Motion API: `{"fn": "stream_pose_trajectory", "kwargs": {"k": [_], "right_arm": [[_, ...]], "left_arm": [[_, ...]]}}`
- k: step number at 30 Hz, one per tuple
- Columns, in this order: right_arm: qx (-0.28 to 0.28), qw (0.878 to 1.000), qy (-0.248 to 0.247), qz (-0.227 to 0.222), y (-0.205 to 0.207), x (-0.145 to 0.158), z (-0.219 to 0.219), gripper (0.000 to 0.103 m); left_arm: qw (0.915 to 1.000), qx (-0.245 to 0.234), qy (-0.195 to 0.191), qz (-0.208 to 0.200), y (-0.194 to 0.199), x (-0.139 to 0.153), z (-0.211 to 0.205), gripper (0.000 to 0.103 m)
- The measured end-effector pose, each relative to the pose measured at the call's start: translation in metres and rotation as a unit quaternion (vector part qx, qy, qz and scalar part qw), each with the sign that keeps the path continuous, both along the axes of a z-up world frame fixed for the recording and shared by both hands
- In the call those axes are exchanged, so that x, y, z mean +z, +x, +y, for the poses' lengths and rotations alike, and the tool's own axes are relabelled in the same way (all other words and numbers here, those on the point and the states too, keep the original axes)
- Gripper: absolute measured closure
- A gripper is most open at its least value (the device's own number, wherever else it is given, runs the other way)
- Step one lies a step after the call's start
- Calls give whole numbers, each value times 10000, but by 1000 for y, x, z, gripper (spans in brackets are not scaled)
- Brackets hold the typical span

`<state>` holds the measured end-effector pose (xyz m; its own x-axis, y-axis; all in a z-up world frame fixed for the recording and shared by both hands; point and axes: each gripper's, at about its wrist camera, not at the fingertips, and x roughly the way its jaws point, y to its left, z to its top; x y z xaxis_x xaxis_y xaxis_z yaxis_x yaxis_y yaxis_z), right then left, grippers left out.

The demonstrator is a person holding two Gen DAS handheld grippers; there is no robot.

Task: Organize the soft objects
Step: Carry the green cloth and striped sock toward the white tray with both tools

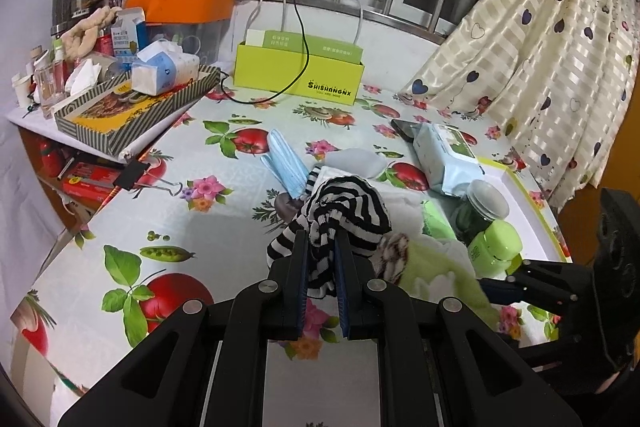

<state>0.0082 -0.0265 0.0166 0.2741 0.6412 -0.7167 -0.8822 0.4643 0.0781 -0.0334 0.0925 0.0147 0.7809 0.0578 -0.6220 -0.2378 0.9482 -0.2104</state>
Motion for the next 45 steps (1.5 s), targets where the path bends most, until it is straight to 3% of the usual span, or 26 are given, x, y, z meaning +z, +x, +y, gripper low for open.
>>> {"fn": "stream_pose_trajectory", "kwargs": {"k": [8, 26, 37, 45], "right_arm": [[-268, 9987, 416, -138, 4, 27, -21, 66], [-1065, 9890, 860, -558, 31, 65, -74, 66], [-1769, 9768, 1037, -614, 60, 71, -131, 66], [-2667, 9591, 868, -381, 99, 50, -183, 66]], "left_arm": [[9999, -36, 43, -126, 8, 10, -11, 91], [9976, -491, 154, -461, 41, 41, -49, 91], [9947, -854, 215, -535, 71, 52, -87, 91], [9911, -1234, 242, -432, 103, 49, -127, 91]]}}
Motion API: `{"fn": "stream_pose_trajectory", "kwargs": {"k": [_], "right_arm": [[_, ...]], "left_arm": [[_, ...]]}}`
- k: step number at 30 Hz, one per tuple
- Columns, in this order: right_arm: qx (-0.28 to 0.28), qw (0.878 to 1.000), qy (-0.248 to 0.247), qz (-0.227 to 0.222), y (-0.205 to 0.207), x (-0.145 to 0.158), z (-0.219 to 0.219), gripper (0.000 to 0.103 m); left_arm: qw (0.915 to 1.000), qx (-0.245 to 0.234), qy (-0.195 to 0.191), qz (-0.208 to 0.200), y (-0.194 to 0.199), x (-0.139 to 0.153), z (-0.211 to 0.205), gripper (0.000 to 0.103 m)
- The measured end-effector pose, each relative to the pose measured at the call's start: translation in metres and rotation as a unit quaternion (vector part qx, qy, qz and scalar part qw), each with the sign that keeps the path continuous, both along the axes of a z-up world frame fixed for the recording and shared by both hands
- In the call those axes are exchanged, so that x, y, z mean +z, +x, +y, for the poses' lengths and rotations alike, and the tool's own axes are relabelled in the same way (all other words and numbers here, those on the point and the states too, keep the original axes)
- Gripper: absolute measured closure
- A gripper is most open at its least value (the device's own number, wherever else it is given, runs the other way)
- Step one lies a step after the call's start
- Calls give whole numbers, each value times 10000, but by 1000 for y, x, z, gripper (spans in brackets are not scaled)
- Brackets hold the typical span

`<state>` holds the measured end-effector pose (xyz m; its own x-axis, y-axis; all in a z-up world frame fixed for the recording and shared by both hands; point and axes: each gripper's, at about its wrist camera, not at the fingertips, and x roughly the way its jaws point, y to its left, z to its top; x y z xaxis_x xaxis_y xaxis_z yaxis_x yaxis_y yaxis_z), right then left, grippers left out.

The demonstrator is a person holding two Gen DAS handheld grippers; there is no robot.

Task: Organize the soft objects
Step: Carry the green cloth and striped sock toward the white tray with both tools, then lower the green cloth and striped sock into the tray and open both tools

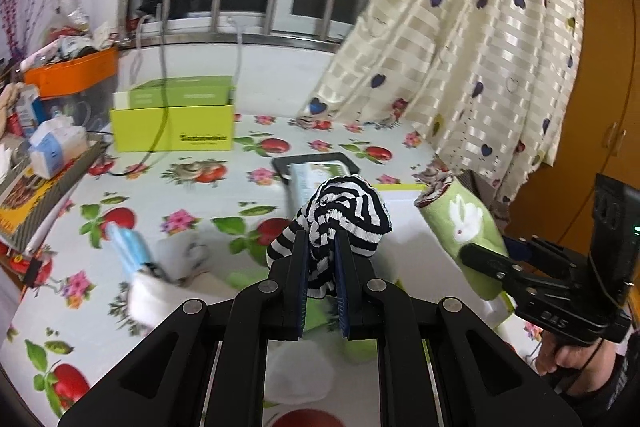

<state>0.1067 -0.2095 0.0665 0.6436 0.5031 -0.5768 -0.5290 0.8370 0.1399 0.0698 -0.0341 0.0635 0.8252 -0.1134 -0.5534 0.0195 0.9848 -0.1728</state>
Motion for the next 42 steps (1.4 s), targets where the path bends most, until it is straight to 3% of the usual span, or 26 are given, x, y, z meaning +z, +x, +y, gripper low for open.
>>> {"fn": "stream_pose_trajectory", "kwargs": {"k": [11, 19, 25, 33, 42], "right_arm": [[-845, 9931, -276, 760, 47, -53, -45, 66], [-1238, 9853, -505, 1060, 61, -71, -58, 63], [-1276, 9848, -465, 1083, 60, -70, -62, 57], [-1329, 9878, -346, 732, 47, -49, -71, 54], [-1469, 9864, -228, 695, 41, -47, -88, 53]], "left_arm": [[9981, -491, 162, 323, 39, -16, -54, 90], [9948, -791, 249, 589, 60, -30, -85, 90], [9924, -902, 308, 781, 73, -42, -102, 90], [9890, -1048, 414, 955, 87, -54, -122, 90], [9842, -1157, 630, 1180, 101, -76, -143, 90]]}}
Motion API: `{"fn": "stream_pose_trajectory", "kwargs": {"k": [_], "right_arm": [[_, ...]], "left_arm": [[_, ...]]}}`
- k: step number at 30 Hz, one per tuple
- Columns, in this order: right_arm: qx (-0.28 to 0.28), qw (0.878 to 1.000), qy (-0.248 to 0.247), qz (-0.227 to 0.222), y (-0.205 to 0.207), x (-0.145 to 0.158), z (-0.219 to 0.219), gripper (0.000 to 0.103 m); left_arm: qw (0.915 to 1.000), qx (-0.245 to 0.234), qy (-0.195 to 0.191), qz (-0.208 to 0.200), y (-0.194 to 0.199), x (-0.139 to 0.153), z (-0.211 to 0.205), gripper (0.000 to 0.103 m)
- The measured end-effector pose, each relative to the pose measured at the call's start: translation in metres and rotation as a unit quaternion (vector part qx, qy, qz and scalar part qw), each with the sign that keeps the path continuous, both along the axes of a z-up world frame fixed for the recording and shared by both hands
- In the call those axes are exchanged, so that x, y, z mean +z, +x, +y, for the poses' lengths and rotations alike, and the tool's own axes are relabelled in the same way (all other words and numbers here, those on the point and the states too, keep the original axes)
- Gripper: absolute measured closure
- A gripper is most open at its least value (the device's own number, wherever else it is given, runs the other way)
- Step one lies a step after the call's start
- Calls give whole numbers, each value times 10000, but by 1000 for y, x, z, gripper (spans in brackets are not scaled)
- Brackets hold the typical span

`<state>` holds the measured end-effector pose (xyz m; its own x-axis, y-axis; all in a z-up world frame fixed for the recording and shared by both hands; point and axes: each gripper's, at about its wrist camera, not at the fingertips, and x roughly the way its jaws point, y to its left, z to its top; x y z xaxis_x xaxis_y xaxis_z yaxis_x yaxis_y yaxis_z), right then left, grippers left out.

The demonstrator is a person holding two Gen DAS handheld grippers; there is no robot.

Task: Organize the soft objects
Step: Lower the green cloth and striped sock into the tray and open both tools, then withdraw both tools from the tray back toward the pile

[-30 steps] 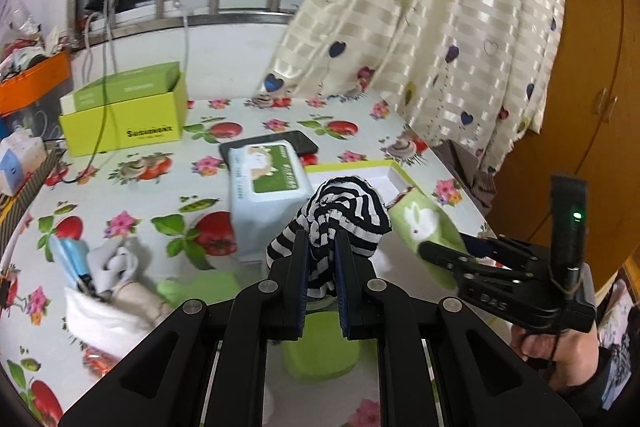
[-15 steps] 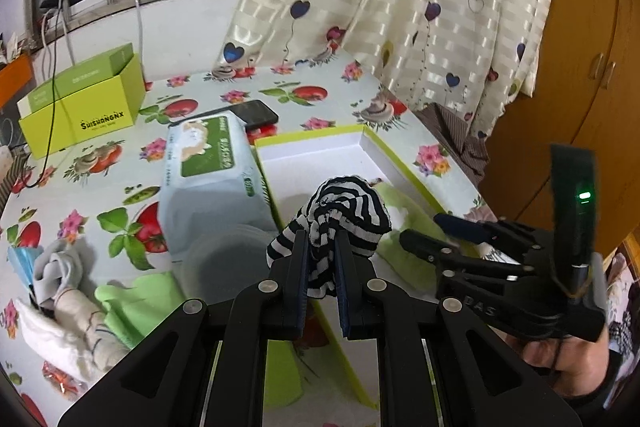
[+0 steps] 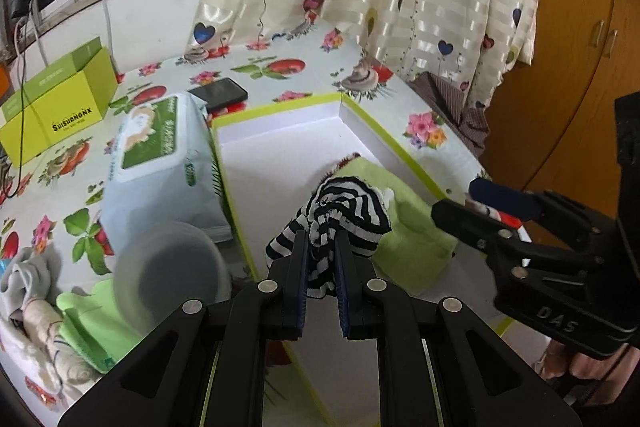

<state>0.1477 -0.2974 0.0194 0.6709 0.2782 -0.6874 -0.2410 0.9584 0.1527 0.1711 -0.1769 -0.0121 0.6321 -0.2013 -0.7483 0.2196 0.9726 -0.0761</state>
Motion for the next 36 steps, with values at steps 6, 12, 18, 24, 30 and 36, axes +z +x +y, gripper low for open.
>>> {"fn": "stream_pose_trajectory", "kwargs": {"k": [6, 12, 18, 24, 30, 36], "right_arm": [[-2, 10000, 17, 1, -1, -1, -2, 53], [-1, 10000, 3, -47, -3, 0, -3, 53], [-71, 9998, -49, -151, -10, 9, -5, 53], [-69, 9996, -88, -258, -24, 20, -2, 52], [27, 9993, -142, -358, -42, 31, 7, 51], [201, 9986, -203, -454, -61, 41, 23, 50]], "left_arm": [[9997, -10, 119, 222, 9, -16, -7, 86], [9999, -50, 78, 104, 6, -12, -9, 76], [9999, -66, -40, -98, -4, 1, -5, 59], [9993, -91, -161, -319, -22, 18, 0, 59], [9978, -68, -297, -592, -47, 36, 11, 59], [9962, -27, -431, -760, -68, 48, 24, 59]]}}
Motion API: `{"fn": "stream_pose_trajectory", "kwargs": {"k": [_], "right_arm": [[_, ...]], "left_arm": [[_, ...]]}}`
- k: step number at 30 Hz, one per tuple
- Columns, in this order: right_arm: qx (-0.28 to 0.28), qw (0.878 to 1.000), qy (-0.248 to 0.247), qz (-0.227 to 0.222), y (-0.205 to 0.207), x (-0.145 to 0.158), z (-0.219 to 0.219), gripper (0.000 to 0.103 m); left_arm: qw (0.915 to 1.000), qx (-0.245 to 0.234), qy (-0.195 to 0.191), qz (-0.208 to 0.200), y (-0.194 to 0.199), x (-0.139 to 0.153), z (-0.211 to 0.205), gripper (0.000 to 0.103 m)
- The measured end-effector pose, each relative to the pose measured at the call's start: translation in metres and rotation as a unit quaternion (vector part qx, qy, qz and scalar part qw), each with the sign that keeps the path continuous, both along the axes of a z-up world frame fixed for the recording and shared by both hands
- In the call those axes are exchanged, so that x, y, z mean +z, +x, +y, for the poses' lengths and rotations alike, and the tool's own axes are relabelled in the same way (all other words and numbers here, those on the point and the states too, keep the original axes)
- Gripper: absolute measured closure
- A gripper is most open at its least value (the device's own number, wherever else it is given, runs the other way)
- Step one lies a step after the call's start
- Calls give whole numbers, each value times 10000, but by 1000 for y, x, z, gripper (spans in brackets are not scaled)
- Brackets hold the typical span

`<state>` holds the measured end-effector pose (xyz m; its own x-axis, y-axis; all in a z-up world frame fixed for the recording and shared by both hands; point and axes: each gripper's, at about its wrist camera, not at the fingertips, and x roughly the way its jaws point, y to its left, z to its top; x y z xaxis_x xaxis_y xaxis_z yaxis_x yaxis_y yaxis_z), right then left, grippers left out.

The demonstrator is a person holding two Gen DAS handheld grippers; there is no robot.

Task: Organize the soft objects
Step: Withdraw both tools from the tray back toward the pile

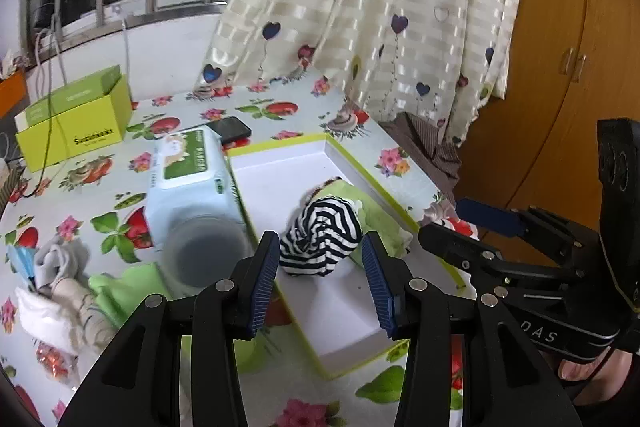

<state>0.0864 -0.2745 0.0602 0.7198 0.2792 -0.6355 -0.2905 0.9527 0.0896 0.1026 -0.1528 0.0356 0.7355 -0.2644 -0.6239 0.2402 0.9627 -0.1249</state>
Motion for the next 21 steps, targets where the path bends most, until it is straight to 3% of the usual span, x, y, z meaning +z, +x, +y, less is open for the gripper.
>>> {"fn": "stream_pose_trajectory", "kwargs": {"k": [14, 21], "right_arm": [[622, 9979, -116, -160, -29, 10, 52, 50], [869, 9959, -174, -187, -36, 12, 76, 49]], "left_arm": [[9984, 421, -190, -329, -46, 13, 53, 59], [9971, 676, -93, -340, -60, 11, 76, 59]]}}
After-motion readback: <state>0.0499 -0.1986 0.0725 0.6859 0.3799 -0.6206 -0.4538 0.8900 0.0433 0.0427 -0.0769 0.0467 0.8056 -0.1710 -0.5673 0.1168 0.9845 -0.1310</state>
